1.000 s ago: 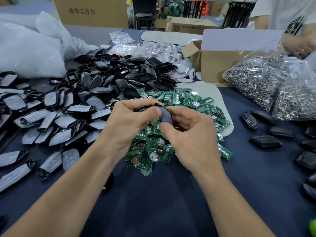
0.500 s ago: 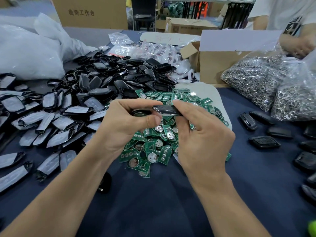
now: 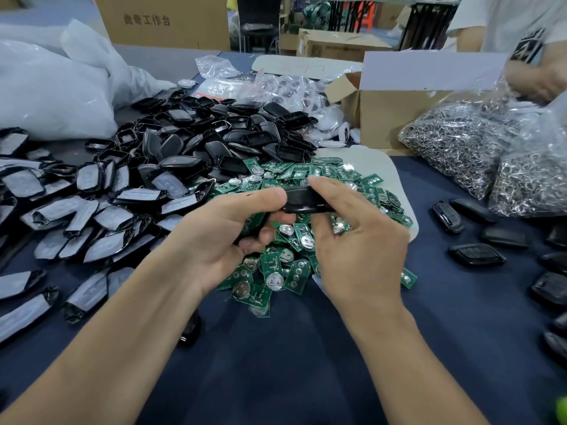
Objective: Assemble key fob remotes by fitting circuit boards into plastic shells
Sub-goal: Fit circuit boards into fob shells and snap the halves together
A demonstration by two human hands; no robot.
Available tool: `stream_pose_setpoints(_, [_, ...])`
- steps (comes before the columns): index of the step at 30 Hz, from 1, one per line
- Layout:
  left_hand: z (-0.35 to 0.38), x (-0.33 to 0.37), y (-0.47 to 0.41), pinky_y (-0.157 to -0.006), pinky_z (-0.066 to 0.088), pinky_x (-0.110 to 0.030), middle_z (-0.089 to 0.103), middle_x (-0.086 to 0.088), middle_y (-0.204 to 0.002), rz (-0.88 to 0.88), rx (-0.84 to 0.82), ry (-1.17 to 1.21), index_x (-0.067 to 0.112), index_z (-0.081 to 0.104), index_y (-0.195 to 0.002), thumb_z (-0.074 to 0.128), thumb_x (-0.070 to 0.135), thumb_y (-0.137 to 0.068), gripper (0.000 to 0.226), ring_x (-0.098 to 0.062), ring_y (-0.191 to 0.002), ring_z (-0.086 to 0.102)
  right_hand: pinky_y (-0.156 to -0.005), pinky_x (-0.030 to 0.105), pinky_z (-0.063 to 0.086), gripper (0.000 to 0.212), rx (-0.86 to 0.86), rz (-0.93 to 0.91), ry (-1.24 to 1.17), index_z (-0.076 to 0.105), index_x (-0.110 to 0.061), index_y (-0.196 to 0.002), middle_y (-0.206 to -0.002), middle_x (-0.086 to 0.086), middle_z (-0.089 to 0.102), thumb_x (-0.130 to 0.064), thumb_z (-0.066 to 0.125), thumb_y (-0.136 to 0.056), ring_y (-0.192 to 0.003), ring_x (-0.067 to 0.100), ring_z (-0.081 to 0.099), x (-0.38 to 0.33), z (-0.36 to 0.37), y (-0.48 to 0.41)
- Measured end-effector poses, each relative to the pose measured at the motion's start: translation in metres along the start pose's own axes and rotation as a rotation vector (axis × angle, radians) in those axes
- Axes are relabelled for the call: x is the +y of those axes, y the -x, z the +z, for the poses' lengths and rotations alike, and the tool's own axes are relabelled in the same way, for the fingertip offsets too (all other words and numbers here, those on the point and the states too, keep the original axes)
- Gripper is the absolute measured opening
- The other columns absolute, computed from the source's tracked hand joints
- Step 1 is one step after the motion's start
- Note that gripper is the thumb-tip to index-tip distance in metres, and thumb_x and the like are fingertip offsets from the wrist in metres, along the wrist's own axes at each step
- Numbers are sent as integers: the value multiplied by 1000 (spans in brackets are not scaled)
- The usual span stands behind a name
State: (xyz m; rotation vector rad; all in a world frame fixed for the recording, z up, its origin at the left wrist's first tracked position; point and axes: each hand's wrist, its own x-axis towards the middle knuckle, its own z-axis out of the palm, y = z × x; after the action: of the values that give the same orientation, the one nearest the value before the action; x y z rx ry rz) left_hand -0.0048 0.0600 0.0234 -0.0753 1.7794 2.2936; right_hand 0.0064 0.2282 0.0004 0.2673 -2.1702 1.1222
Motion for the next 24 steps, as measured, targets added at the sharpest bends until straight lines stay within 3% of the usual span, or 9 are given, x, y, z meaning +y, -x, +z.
stream_pose_setpoints(3, [-6,-2,-3,-52,40,-18,74,-3,-72,126,110,-287,19,84,-81,84,25,-75,9,-10,-53,52,-80,14,56,56,-255,247,-147,68,-45,-127,-112,-29,72,-20,72,-77,-94,-4,70,-1,-1,-3])
stream_pose_setpoints(6, [-13,-1,-4,-55,40,-18,65,-2,-58,192,113,-406,22,84,-83,87,21,-79,5,-10,-52,52,-76,23,60,40,-303,449,-385,76,-37,-110,-97,-20,77,-27,75,-72,-83,4,74,-1,-4,-10])
stream_pose_setpoints(8, [-16,3,-2,-54,41,-16,63,1,-56,196,34,-446,23,84,-83,87,22,-78,5,-9,-53,52,-70,28,59,27,-297,547,-519,78,-27,-99,-86,-5,80,-19,78,-73,-69,11,72,0,-7,-14])
stream_pose_setpoints(11, [-17,5,-1,-54,39,-15,61,0,-59,148,-60,-402,18,84,-88,84,27,-73,18,-8,-55,51,-58,24,53,21,-281,653,-722,79,-15,-87,-81,8,78,6,78,-80,-64,15,66,1,-10,-17])
stream_pose_setpoints(14, [-10,4,0,-49,37,-12,63,-10,-68,91,-63,-349,12,83,-95,91,21,-64,32,-11,-55,49,-55,21,50,24,-245,698,-830,77,-12,-83,-79,10,76,12,75,-82,-64,14,64,3,-12,-18])
stream_pose_setpoints(16, [-6,3,0,-46,37,-11,67,-15,-78,74,-29,-318,13,83,-88,96,23,-56,36,-13,-55,49,-55,22,49,24,-238,703,-856,77,-11,-84,-78,10,75,13,74,-82,-63,14,62,3,-12,-19])
stream_pose_setpoints(20, [-1,1,-1,-47,36,-14,71,-10,-81,64,-30,-269,14,82,-83,94,19,-62,25,-13,-56,50,-58,24,51,22,-232,721,-866,77,-10,-86,-79,10,75,12,74,-83,-63,16,61,5,-13,-19])
stream_pose_setpoints(24, [1,-3,-1,-50,36,-16,71,-3,-75,87,23,-218,11,81,-89,86,30,-61,34,-14,-59,49,-59,25,53,22,-231,728,-865,76,-9,-87,-78,9,76,12,75,-83,-62,16,62,5,-13,-19])
